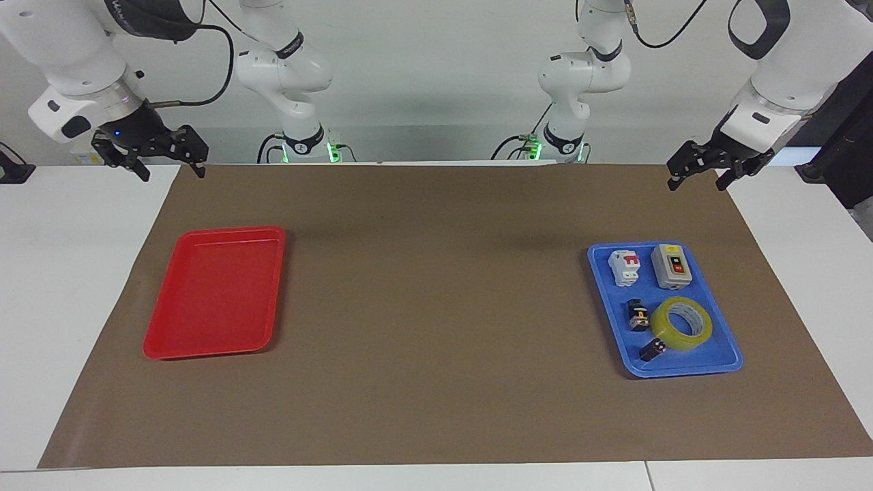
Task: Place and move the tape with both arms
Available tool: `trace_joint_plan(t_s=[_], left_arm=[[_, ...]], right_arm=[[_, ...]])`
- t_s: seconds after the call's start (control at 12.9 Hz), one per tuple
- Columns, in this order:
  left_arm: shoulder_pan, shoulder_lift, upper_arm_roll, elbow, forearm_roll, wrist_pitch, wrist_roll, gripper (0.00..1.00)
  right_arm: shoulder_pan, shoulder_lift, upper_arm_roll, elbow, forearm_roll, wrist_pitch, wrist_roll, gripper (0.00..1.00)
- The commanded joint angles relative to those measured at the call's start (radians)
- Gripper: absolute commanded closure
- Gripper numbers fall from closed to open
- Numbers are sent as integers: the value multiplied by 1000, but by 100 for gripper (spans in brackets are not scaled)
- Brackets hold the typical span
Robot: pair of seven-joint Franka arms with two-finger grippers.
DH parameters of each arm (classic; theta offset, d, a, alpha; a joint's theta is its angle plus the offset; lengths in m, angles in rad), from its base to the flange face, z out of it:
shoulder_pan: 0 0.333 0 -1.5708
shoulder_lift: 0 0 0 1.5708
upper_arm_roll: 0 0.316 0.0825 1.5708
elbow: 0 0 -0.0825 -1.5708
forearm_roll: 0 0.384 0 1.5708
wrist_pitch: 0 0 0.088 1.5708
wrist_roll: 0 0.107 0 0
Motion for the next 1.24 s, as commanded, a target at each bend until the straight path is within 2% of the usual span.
trace_joint_plan(t_s=[0.0, 0.77, 1.16], left_arm=[[6, -14, 4, -15, -27, 0, 20, 0], [7, -26, 5, -31, -21, 14, 20, 0], [9, -23, 5, -33, -20, 63, 20, 0]], right_arm=[[-8, -20, 7, -25, 14, 20, -21, 0], [-11, -21, 5, -25, 23, 16, -12, 0], [-7, -21, 7, -25, 23, 13, -12, 0]])
